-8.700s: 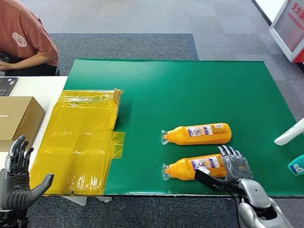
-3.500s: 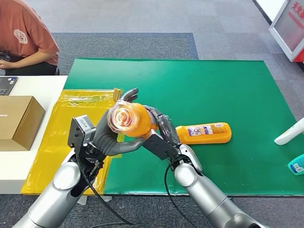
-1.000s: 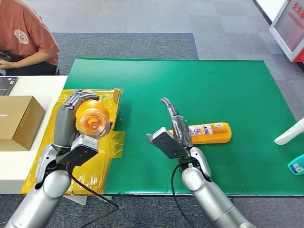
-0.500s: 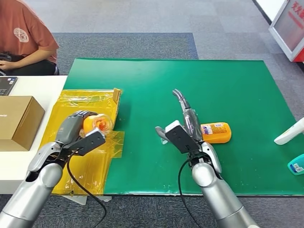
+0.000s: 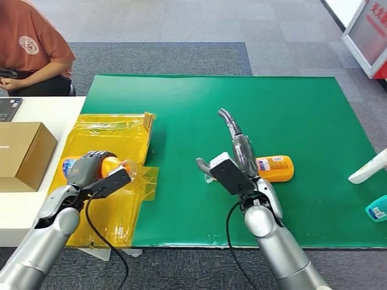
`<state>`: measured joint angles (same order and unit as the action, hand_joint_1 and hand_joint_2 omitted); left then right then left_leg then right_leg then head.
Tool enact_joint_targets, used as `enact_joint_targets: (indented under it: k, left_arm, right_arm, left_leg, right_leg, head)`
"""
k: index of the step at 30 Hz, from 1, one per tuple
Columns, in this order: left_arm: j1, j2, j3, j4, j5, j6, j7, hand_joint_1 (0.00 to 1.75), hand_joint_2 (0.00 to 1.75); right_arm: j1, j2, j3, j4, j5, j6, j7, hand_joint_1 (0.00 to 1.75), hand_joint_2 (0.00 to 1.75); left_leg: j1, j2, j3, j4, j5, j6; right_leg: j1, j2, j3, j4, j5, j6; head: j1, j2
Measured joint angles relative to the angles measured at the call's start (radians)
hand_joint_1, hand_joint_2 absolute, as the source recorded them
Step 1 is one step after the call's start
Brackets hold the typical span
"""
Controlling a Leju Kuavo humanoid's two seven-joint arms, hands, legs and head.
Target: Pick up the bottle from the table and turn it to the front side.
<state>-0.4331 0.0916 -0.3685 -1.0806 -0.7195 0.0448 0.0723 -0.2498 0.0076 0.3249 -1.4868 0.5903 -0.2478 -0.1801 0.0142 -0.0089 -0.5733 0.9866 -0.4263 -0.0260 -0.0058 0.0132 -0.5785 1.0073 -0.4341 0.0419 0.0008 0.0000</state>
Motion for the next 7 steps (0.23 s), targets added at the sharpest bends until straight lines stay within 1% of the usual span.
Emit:
enact_joint_targets:
  k: [4,7]
  left_arm:
    - [0.001,-0.01,0.009,0.042,-0.027,0.035,-0.002,0.0,0.0]
    - [0.014,-0.017,0.017,0.057,-0.033,0.042,-0.003,0.0,0.0]
  right_arm:
    - [-0.002,0.0,0.004,-0.006,0.001,0.001,0.0,0.0,1.75]
    - [-0.003,0.0,0.008,-0.011,0.003,0.001,0.0,0.0,1.75]
  left_leg:
    - [0.0,0.0,0.0,0.0,0.001,-0.001]
    - [0.0,0.0,0.0,0.0,0.001,-0.001]
  right_leg:
    - [0.0,0.0,0.0,0.001,0.001,0.0]
    - [0.0,0.0,-0.001,0.001,0.001,0.0]
  head:
    - [0.0,0.0]
    - [0.0,0.0]
